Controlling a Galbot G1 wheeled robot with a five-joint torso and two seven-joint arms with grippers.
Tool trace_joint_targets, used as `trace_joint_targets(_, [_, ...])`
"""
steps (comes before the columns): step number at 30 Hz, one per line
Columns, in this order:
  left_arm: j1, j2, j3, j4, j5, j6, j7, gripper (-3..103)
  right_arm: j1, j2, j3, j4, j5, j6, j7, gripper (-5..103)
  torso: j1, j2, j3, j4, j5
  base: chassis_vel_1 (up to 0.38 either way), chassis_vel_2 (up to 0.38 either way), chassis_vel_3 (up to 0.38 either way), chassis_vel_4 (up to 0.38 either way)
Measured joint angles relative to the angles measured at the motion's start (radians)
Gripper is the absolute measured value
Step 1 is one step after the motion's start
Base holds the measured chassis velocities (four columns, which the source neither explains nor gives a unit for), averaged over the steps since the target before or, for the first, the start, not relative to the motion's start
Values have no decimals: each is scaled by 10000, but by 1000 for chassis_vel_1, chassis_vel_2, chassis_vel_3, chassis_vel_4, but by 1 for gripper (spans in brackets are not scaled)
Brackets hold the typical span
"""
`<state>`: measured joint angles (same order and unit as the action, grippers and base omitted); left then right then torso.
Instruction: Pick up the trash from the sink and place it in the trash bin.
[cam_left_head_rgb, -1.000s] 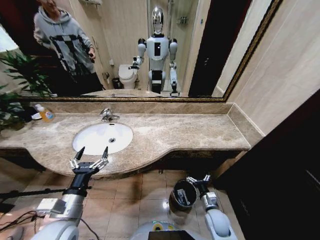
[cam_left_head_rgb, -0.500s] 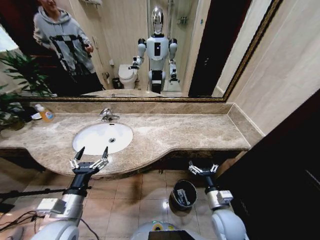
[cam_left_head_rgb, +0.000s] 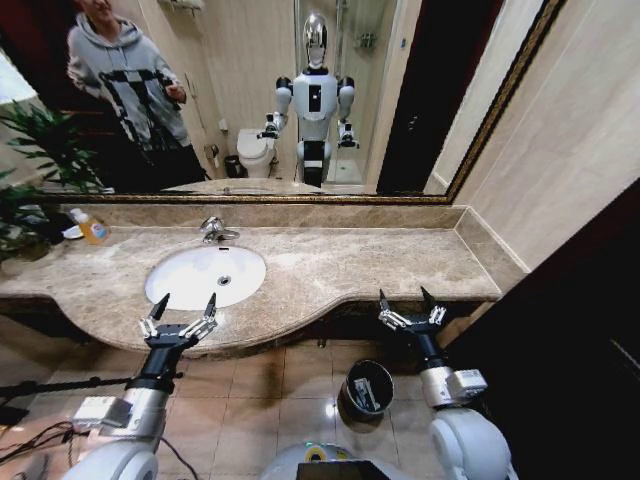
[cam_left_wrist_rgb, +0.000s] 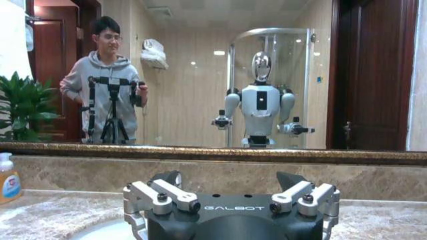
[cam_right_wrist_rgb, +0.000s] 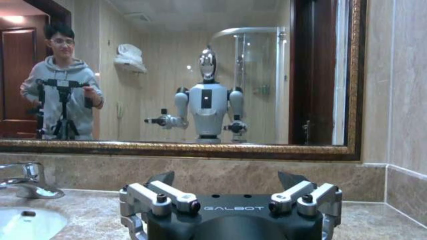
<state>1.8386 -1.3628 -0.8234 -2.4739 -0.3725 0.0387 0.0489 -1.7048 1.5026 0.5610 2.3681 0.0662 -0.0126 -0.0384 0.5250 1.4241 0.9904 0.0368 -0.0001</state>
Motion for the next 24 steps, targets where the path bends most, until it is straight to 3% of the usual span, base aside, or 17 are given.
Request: trace_joint_targets(24, [0,0,0,0,0,0,0,100,-28,-4,23,-64,8,73,-283,100,0,0,0,0,1,0,0,0,0])
